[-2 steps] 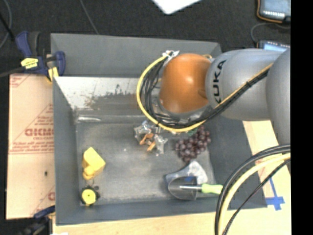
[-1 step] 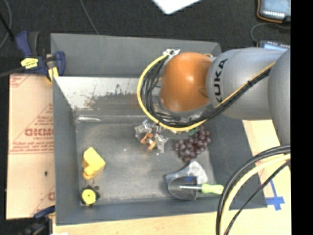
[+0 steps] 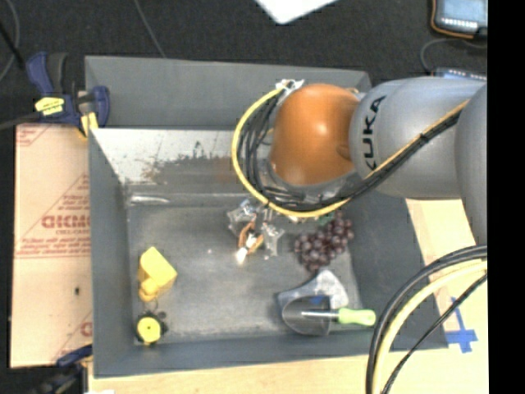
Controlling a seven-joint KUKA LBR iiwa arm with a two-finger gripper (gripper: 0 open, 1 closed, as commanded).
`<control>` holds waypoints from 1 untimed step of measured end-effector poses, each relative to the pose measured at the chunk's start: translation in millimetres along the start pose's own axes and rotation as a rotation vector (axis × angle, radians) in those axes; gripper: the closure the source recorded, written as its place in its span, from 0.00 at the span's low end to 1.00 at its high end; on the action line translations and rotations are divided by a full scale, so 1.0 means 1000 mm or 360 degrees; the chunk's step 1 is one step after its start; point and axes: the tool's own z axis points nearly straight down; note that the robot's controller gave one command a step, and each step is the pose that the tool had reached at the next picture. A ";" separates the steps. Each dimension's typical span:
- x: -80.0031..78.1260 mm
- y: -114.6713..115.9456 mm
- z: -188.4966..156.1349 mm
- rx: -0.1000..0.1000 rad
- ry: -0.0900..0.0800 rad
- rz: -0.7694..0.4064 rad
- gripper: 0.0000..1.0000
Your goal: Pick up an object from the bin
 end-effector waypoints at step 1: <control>-0.001 -0.001 -0.014 0.0004 -0.0005 0.0002 1.00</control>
Offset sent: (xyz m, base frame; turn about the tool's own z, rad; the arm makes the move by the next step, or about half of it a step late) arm -0.0003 0.0001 0.0593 0.0000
